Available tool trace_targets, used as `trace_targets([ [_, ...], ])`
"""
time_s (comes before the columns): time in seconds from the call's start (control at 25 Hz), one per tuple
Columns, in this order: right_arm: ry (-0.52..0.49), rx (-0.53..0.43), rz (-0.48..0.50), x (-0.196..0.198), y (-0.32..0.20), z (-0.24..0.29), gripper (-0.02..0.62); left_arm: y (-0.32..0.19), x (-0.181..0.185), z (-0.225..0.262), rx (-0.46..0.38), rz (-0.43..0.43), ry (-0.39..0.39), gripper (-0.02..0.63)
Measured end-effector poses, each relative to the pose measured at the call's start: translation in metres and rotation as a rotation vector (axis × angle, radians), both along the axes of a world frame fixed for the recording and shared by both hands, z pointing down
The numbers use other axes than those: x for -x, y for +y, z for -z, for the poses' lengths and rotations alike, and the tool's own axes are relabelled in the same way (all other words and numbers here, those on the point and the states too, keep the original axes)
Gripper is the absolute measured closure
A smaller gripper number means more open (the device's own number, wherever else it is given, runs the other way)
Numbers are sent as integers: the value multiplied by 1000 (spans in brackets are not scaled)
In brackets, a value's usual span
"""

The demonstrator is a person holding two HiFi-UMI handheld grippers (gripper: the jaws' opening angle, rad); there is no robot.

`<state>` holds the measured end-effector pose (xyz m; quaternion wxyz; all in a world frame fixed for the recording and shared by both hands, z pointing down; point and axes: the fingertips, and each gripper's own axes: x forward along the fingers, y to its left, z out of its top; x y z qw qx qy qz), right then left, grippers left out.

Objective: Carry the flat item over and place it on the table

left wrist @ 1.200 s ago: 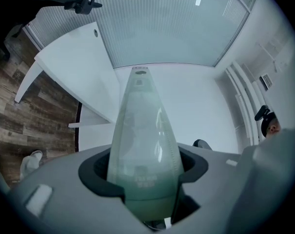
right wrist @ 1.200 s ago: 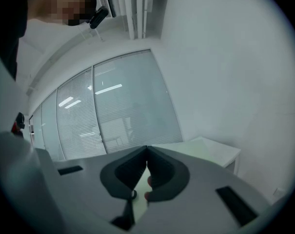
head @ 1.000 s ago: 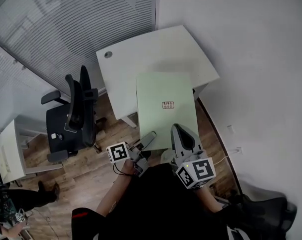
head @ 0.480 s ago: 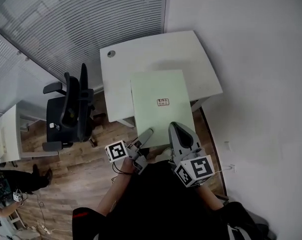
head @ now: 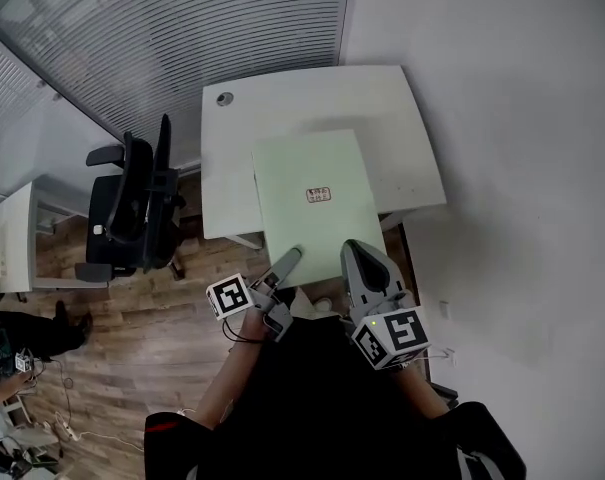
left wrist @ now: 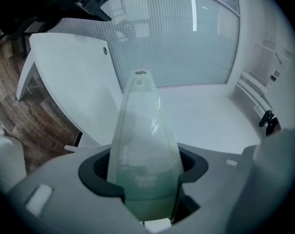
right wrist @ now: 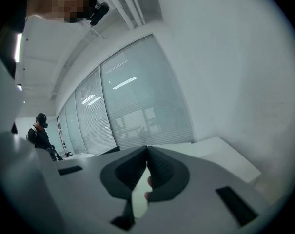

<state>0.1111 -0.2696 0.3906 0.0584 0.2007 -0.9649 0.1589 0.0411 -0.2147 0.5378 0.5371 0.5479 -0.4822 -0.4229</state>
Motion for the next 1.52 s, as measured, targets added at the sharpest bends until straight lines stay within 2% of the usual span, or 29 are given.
trace_targets([
  [0.2, 18, 5, 43, 12, -10, -1, 594, -12, 10, -9, 26, 26, -14, 325],
  [0.48, 59, -6, 45, 30, -40, -6, 594, -49, 30, -22, 28, 29, 19, 325],
  [0.76, 74, -31, 25, 66, -86, -1, 594, -91, 63, -38, 45, -15, -27, 325],
  [1.08, 85, -35, 33, 109, -108, 1, 594, -117, 98, -65, 93, -92, -67, 325],
  [1.52, 77, -28, 40, 153, -134, -9, 594, -142, 136, -108, 161, -125, -112, 325],
])
